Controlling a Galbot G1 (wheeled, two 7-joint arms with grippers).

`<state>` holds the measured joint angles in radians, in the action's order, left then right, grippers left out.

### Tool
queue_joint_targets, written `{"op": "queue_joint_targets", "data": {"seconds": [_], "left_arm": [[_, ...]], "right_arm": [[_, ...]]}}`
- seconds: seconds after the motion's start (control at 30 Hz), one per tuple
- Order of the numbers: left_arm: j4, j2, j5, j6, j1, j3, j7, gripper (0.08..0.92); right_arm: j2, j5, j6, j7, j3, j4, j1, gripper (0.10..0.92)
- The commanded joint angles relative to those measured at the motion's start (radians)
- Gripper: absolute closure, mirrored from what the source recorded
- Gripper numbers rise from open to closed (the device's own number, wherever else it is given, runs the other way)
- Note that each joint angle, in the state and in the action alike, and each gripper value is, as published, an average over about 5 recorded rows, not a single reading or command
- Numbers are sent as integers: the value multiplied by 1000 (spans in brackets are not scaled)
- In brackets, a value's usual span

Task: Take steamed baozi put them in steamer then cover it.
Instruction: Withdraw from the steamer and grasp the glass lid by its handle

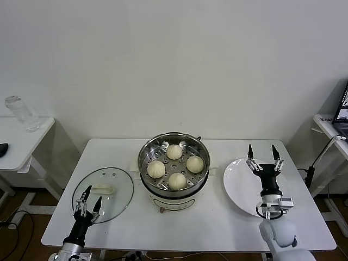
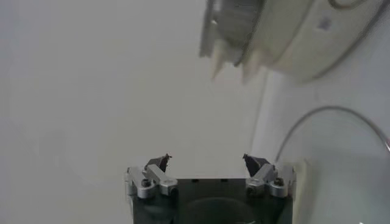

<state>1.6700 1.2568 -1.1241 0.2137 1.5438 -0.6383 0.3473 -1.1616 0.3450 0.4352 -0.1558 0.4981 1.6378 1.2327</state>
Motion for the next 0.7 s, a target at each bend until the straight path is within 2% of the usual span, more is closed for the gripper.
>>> {"op": "queue_joint_targets", "data": {"seconds": [0.03, 0.27, 0.7], "left_arm": [[-192, 14, -109, -33, -112, 27, 83, 177], [-218, 23, -122, -44, -159, 28, 110, 177], [-246, 21, -122, -85, -212, 56, 84, 177]], "right_arm": [[-47, -25, 16, -4, 55, 4, 75, 203], [-56, -42, 25, -2, 48, -21, 70, 203], [-73, -77, 43, 2, 46, -40, 68, 203]]}}
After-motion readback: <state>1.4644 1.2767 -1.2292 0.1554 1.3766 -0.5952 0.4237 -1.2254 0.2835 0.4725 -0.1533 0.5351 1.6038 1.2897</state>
